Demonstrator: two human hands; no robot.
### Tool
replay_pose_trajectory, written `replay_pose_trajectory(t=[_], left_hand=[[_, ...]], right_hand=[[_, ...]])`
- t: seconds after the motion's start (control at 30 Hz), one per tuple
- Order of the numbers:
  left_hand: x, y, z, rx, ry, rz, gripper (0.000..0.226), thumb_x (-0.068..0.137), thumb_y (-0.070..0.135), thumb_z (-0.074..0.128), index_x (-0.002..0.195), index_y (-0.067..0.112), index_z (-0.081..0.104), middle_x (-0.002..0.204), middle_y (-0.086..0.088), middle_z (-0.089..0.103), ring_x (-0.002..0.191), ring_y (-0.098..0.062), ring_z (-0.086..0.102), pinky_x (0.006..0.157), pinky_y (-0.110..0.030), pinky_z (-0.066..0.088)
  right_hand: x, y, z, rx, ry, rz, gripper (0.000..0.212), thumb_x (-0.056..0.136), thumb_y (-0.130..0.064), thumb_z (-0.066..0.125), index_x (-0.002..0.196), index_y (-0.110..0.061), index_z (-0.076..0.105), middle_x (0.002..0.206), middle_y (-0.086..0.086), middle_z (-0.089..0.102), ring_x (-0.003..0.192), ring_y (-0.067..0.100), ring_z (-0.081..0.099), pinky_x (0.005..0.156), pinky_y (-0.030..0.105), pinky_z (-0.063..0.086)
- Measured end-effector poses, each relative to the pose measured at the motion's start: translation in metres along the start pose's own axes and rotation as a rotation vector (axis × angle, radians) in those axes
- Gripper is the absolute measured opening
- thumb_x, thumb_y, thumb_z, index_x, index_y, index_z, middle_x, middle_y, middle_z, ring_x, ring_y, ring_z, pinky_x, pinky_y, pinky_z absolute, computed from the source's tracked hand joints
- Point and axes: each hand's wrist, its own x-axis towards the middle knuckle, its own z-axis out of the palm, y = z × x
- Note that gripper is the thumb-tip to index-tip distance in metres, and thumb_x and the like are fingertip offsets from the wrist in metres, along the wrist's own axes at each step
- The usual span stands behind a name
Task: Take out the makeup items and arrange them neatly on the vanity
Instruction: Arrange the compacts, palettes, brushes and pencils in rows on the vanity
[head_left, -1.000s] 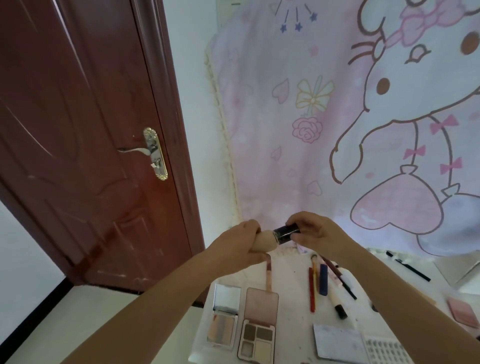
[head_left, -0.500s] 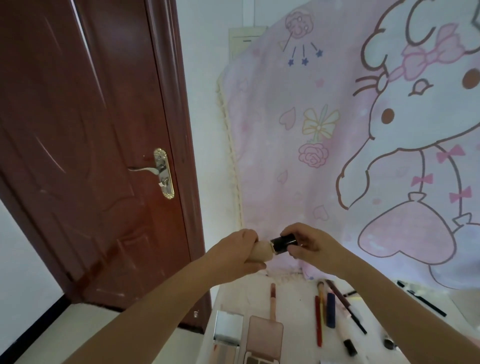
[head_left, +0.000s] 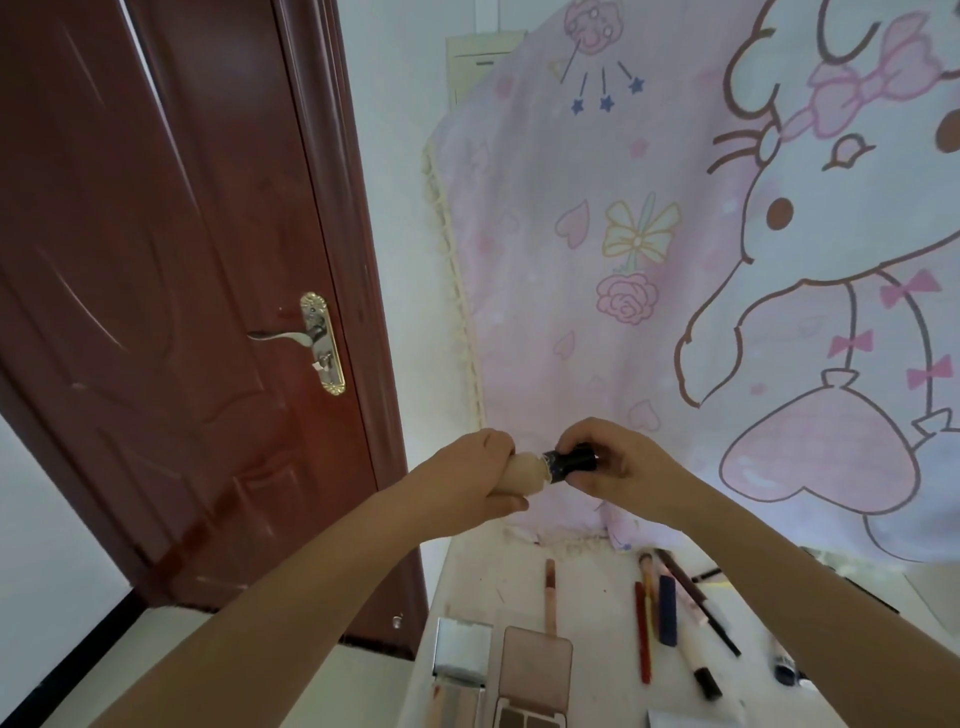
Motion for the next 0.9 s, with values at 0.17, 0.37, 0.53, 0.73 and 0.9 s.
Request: replay_pose_trajectory(t=[0.17, 0.37, 0.53, 0.73, 0.9], left_hand=[[0.0, 0.0, 0.003, -0.019, 0.009, 0.003, 0.037, 0.09, 0.035, 0.056, 0.113, 0.009, 0.043, 0.115, -0.004, 0.046, 0.089, -0.013, 0.042, 0.074, -0.02, 0.033], [0.001, 0.001, 0.0, 0.038, -0.009, 0.033, 0.038, 0.091, 0.035, 0.054, 0.115, 0.009, 0.043, 0.117, -0.004, 0.045, 0.09, -0.011, 0.039, 0.075, -0.019, 0.032], [-0.003, -0.001, -0.004, 0.006, -0.045, 0.029, 0.036, 0.091, 0.034, 0.054, 0.114, 0.009, 0.043, 0.114, -0.003, 0.045, 0.087, -0.01, 0.04, 0.07, -0.016, 0.03], [-0.007, -0.001, -0.005, -0.07, -0.023, 0.015, 0.035, 0.09, 0.033, 0.055, 0.112, 0.01, 0.043, 0.104, 0.003, 0.04, 0.085, -0.011, 0.041, 0.059, -0.012, 0.031], [-0.008, 0.002, -0.008, -0.036, -0.015, 0.026, 0.037, 0.09, 0.034, 0.055, 0.115, 0.01, 0.042, 0.116, -0.002, 0.044, 0.089, -0.01, 0.041, 0.07, -0.017, 0.03]], right_hand=[[-0.001, -0.002, -0.002, 0.16, 0.018, 0.072, 0.029, 0.087, -0.01, 0.058, 0.098, -0.036, 0.051, 0.094, -0.016, 0.061, 0.081, -0.001, 0.063, 0.074, 0.015, 0.053], [0.001, -0.003, -0.001, 0.008, -0.066, 0.364, 0.044, 0.099, -0.034, 0.027, 0.064, -0.018, 0.049, 0.03, -0.009, 0.045, 0.028, 0.002, 0.037, 0.043, 0.008, 0.033], [-0.008, 0.003, -0.004, 0.04, -0.097, 0.117, 0.025, 0.09, -0.008, 0.053, 0.09, -0.032, 0.05, 0.075, -0.01, 0.059, 0.062, 0.004, 0.056, 0.063, 0.018, 0.049], [-0.009, -0.002, -0.009, 0.114, 0.009, 0.049, 0.047, 0.077, 0.004, 0.066, 0.095, -0.038, 0.056, 0.09, -0.023, 0.065, 0.086, -0.007, 0.063, 0.08, 0.01, 0.049], [-0.003, -0.014, -0.009, 0.237, -0.026, 0.345, 0.022, 0.095, -0.032, 0.039, 0.088, -0.025, 0.058, 0.068, -0.004, 0.067, 0.046, 0.006, 0.059, 0.05, 0.018, 0.05]])
